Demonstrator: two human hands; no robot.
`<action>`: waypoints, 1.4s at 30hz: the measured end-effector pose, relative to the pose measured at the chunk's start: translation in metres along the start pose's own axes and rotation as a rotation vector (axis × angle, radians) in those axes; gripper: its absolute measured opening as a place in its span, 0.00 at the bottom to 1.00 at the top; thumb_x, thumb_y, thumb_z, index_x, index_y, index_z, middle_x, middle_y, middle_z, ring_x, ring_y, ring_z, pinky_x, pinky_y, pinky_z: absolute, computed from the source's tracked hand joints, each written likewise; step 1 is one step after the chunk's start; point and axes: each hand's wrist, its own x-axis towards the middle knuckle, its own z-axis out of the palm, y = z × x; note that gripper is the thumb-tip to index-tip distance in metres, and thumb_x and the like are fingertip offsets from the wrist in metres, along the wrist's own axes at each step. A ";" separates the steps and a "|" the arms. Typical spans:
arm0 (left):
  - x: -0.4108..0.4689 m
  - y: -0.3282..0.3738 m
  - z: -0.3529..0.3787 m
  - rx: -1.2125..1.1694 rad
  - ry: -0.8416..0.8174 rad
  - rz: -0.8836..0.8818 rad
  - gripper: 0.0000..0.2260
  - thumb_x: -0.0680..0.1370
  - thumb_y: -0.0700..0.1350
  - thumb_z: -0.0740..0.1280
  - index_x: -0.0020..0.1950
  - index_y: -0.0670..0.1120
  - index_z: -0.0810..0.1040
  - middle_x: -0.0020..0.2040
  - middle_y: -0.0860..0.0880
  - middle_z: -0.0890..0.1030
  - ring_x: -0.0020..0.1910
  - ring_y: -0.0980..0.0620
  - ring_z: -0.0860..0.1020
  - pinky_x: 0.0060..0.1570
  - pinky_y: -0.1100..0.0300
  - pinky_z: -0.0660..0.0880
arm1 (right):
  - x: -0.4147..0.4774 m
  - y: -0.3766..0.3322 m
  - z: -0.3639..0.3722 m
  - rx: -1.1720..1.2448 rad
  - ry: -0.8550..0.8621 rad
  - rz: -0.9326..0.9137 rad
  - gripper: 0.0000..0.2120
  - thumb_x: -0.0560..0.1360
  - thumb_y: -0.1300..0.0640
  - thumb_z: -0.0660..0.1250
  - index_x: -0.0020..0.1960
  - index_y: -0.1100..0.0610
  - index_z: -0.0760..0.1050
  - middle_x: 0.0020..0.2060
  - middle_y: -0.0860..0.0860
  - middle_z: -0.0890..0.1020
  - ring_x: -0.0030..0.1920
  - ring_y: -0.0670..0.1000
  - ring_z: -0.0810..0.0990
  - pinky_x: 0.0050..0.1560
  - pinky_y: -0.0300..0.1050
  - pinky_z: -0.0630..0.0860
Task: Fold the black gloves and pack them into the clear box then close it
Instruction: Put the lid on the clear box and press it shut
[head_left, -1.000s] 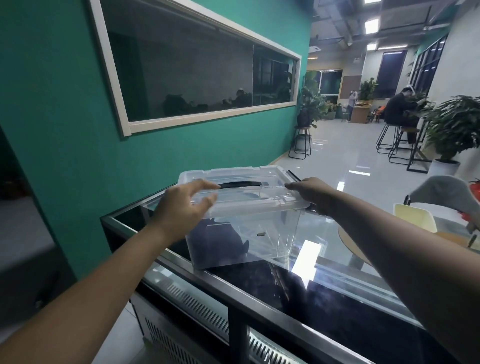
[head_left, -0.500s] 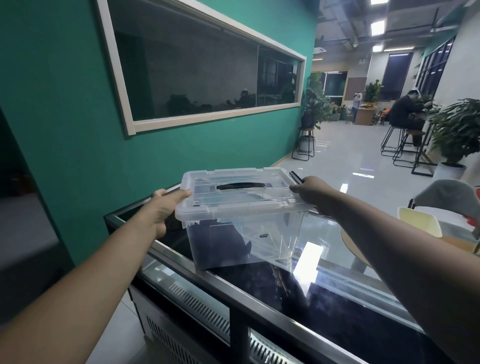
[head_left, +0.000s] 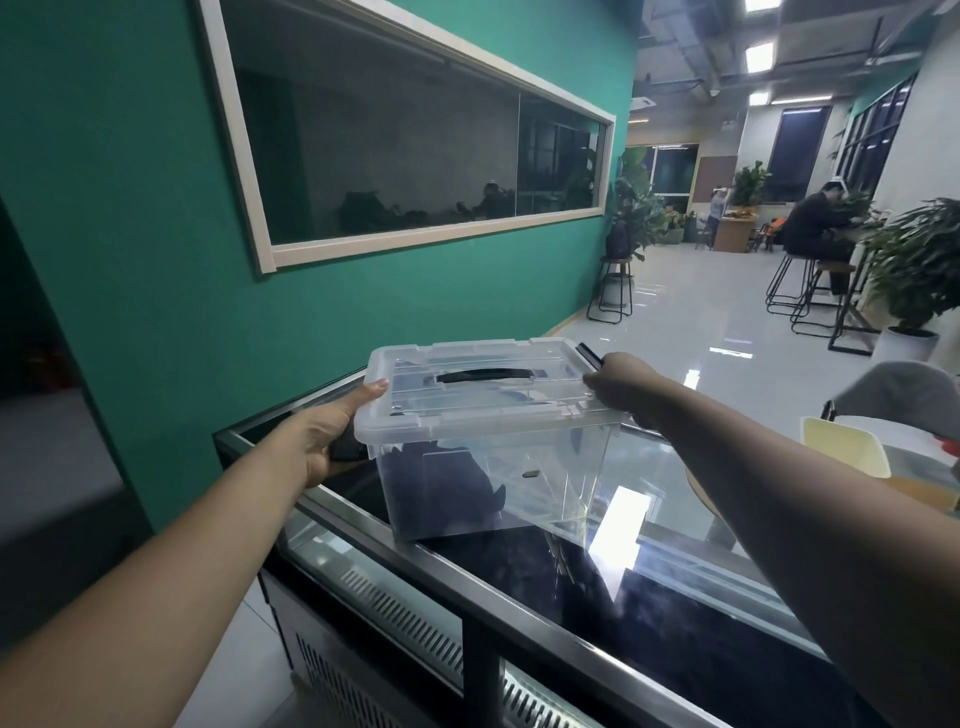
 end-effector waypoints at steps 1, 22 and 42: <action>0.001 0.000 -0.001 -0.001 0.002 0.007 0.22 0.74 0.60 0.79 0.59 0.47 0.84 0.38 0.48 0.88 0.41 0.47 0.85 0.39 0.53 0.82 | 0.001 0.000 0.000 0.006 0.005 -0.002 0.10 0.83 0.58 0.61 0.56 0.63 0.77 0.48 0.60 0.79 0.36 0.55 0.73 0.30 0.42 0.67; 0.010 0.022 0.014 0.320 0.126 0.161 0.16 0.81 0.39 0.65 0.68 0.37 0.76 0.60 0.33 0.83 0.58 0.31 0.84 0.55 0.39 0.84 | 0.005 0.000 0.005 -0.084 0.019 -0.054 0.18 0.87 0.53 0.60 0.65 0.67 0.76 0.51 0.61 0.78 0.49 0.62 0.76 0.47 0.46 0.69; 0.000 0.036 0.031 1.022 0.200 0.331 0.29 0.87 0.42 0.49 0.89 0.45 0.47 0.90 0.47 0.48 0.88 0.45 0.52 0.84 0.49 0.52 | -0.012 0.000 0.003 -0.039 0.051 -0.107 0.13 0.87 0.61 0.56 0.64 0.68 0.71 0.61 0.68 0.79 0.51 0.63 0.75 0.47 0.48 0.68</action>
